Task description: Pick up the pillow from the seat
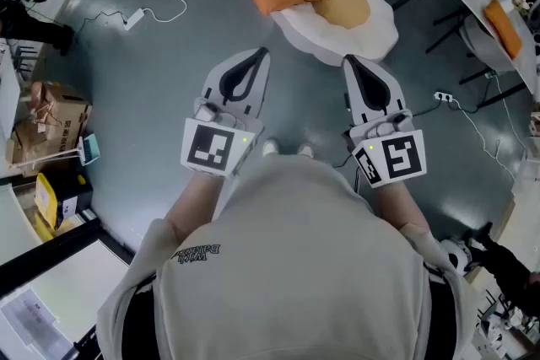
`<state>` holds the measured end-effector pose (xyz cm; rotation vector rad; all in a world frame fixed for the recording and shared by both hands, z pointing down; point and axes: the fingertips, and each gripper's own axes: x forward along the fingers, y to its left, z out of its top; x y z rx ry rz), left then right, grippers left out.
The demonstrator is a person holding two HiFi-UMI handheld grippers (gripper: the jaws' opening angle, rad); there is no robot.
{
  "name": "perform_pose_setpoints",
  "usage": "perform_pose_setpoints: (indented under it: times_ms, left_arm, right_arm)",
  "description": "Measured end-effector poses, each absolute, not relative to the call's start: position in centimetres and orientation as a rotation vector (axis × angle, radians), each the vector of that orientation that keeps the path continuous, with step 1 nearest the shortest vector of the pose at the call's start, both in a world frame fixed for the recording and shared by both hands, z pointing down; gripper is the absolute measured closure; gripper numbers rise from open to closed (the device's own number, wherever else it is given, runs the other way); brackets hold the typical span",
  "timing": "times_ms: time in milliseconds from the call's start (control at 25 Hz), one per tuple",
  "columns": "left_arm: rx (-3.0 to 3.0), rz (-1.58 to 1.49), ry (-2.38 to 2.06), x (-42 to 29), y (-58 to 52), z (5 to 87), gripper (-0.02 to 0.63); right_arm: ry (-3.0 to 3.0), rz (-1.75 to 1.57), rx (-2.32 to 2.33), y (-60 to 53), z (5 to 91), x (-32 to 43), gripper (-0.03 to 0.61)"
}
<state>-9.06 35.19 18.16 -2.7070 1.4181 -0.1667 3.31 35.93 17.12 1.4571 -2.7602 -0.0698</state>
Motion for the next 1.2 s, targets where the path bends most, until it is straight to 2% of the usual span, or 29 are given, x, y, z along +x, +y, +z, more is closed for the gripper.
perform_pose_setpoints:
  times_ms: [600,1200]
  left_arm:
    - [-2.741,-0.236,1.415,-7.6,35.8,19.1,0.604]
    - [-2.705,-0.268,1.460,-4.3,36.5,20.3,0.604]
  right_arm:
    - [-2.763,-0.037,1.470,36.8,17.9,5.0,0.571]
    - [-2.799,-0.014,1.469,37.0,19.6,9.7,0.569]
